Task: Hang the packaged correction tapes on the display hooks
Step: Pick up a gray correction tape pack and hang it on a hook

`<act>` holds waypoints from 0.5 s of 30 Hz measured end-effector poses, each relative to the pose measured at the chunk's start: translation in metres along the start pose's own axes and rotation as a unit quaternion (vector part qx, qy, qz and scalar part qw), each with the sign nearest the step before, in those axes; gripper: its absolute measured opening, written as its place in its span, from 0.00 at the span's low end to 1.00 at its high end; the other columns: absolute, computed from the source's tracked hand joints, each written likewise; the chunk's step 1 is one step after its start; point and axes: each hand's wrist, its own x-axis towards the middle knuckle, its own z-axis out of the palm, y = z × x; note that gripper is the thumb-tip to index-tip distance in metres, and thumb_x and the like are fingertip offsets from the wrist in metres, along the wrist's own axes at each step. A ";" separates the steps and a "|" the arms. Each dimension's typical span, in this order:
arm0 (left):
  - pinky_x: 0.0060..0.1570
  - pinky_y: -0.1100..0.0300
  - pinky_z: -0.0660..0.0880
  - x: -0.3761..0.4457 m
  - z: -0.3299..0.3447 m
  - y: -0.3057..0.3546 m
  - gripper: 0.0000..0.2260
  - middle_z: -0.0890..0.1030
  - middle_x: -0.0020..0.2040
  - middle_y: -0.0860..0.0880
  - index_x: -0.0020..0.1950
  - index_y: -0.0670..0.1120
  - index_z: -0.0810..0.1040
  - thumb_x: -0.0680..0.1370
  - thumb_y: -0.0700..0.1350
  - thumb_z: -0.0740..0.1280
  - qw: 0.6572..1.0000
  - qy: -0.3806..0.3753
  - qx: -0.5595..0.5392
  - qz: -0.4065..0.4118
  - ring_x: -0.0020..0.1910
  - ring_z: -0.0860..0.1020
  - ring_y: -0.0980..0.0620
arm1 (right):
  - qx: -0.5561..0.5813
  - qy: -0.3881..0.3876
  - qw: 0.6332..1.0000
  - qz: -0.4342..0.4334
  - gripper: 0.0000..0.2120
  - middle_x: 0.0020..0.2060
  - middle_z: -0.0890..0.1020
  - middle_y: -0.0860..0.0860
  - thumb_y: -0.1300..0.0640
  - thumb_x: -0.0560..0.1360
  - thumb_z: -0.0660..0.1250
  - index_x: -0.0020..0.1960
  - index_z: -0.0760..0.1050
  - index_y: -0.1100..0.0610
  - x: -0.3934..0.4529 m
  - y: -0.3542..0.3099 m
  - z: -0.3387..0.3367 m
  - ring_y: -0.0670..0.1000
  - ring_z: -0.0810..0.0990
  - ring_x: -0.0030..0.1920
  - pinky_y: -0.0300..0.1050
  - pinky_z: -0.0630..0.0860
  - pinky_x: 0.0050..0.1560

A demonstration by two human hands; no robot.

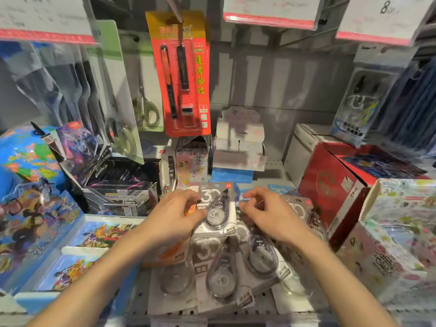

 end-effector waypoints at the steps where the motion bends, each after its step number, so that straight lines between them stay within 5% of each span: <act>1: 0.70 0.51 0.69 0.003 0.001 0.000 0.23 0.77 0.69 0.50 0.73 0.51 0.73 0.81 0.59 0.66 1.000 -0.015 0.028 0.003 0.70 0.72 0.50 | -0.018 -0.018 1.000 0.006 0.12 0.38 0.82 0.45 0.46 0.78 0.69 0.59 0.77 0.49 0.004 -0.002 0.003 0.48 0.82 0.43 0.47 0.78 0.50; 7: 0.67 0.57 0.67 0.007 0.007 0.001 0.21 0.75 0.66 0.52 0.73 0.54 0.72 0.81 0.58 0.66 0.998 -0.043 0.047 -0.006 0.71 0.70 0.51 | 0.000 -0.072 0.997 0.005 0.18 0.34 0.80 0.44 0.47 0.78 0.71 0.65 0.75 0.51 0.019 -0.005 0.013 0.33 0.76 0.29 0.28 0.69 0.34; 12: 0.67 0.58 0.73 0.007 0.011 -0.001 0.20 0.80 0.63 0.58 0.68 0.56 0.76 0.77 0.52 0.74 0.998 0.011 -0.066 -0.012 0.63 0.78 0.58 | 0.105 -0.050 0.993 0.011 0.26 0.42 0.80 0.48 0.52 0.77 0.73 0.71 0.68 0.51 0.018 -0.010 0.011 0.41 0.78 0.36 0.32 0.73 0.39; 15: 0.52 0.71 0.76 0.006 0.011 0.004 0.21 0.81 0.57 0.58 0.64 0.56 0.78 0.75 0.42 0.77 0.977 0.042 -0.209 -0.020 0.52 0.82 0.63 | 0.217 -0.036 0.975 0.032 0.27 0.43 0.80 0.51 0.58 0.76 0.75 0.72 0.69 0.52 0.020 -0.015 0.007 0.44 0.81 0.34 0.37 0.79 0.41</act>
